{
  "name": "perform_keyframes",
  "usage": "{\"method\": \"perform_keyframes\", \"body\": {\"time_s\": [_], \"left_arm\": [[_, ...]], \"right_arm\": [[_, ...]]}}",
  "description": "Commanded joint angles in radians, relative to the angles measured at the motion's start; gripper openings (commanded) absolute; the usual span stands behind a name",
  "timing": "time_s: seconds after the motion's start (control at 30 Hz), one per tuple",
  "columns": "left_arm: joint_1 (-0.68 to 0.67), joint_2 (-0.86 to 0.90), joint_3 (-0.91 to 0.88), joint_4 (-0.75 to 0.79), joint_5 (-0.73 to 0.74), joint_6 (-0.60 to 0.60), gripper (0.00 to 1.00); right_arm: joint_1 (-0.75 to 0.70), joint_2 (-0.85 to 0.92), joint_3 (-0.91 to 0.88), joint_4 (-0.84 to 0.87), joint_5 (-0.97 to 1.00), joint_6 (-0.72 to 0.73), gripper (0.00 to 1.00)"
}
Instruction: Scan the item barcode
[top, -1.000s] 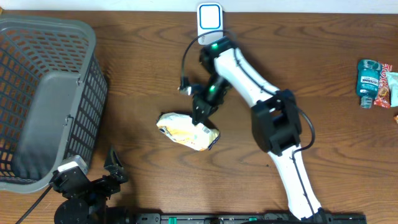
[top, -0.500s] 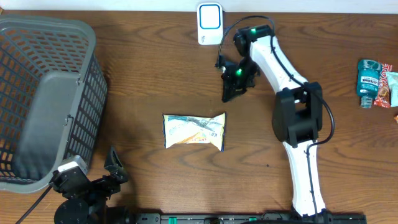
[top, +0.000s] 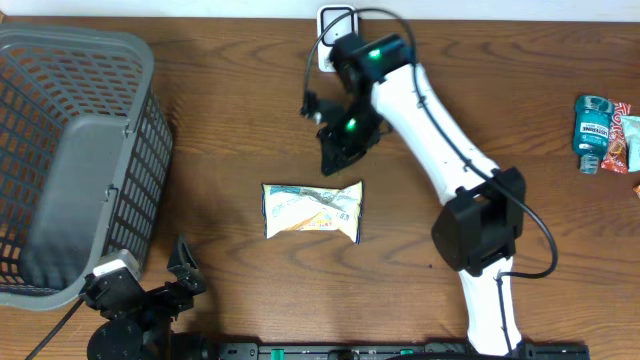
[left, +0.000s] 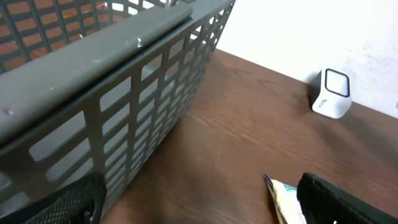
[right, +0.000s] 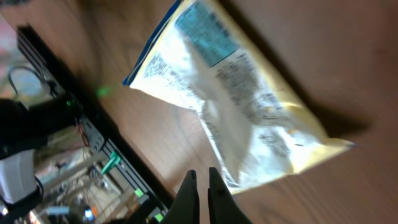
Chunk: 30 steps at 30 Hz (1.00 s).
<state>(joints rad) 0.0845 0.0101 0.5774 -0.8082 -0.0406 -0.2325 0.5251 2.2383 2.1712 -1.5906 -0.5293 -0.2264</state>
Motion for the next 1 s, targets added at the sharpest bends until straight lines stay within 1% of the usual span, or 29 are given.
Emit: {"method": "perform_keyframes", "body": {"time_s": [0.0,0.1,0.13,0.17,0.2,0.27,0.33,0.43,0.6,0.67,0.8,0.87,0.93,0.97], "left_arm": [[0.005,-0.007,0.000,0.000,-0.013,0.002,0.98],[0.005,-0.007,0.000,0.000,-0.013,0.002,0.98],[0.005,-0.007,0.000,0.001,-0.012,0.002,0.98],[0.005,-0.007,0.000,0.001,-0.013,0.002,0.98],[0.005,-0.007,0.000,0.001,-0.012,0.002,0.98],[0.005,-0.007,0.000,0.000,-0.012,0.002,0.98],[0.005,-0.007,0.000,0.001,-0.013,0.002,0.98],[0.005,-0.007,0.000,0.000,-0.012,0.002,0.98],[0.005,-0.007,0.000,0.000,-0.013,0.002,0.98],[0.005,-0.007,0.000,0.000,-0.013,0.002,0.98],[0.005,-0.007,0.000,0.000,-0.013,0.002,0.98],[0.005,-0.007,0.000,0.001,-0.012,0.002,0.98],[0.005,-0.007,0.000,0.000,-0.013,0.002,0.98],[0.005,-0.007,0.000,0.000,-0.013,0.002,0.98]], "right_arm": [[0.068,0.012,-0.109,0.050,0.039,0.005,0.01],[0.121,0.012,-0.269,0.180,0.137,0.066,0.02],[0.135,0.012,-0.343,0.257,0.197,0.128,0.04],[0.143,0.013,-0.390,0.312,0.243,0.170,0.05],[0.150,0.014,-0.457,0.399,0.330,0.241,0.05],[0.153,0.019,-0.549,0.514,0.472,0.335,0.01],[0.153,0.021,-0.589,0.552,0.497,0.338,0.01],[0.150,0.014,-0.559,0.532,0.498,0.338,0.01],[0.134,-0.059,-0.333,0.344,0.498,0.337,0.01],[0.134,-0.105,-0.298,0.309,0.498,0.334,0.01],[0.136,-0.175,-0.306,0.284,0.538,0.335,0.03],[0.137,-0.170,-0.327,0.291,0.539,0.334,0.08],[0.135,-0.167,-0.385,0.313,0.539,0.335,0.08],[0.134,-0.166,-0.420,0.316,0.539,0.340,0.04]]}}
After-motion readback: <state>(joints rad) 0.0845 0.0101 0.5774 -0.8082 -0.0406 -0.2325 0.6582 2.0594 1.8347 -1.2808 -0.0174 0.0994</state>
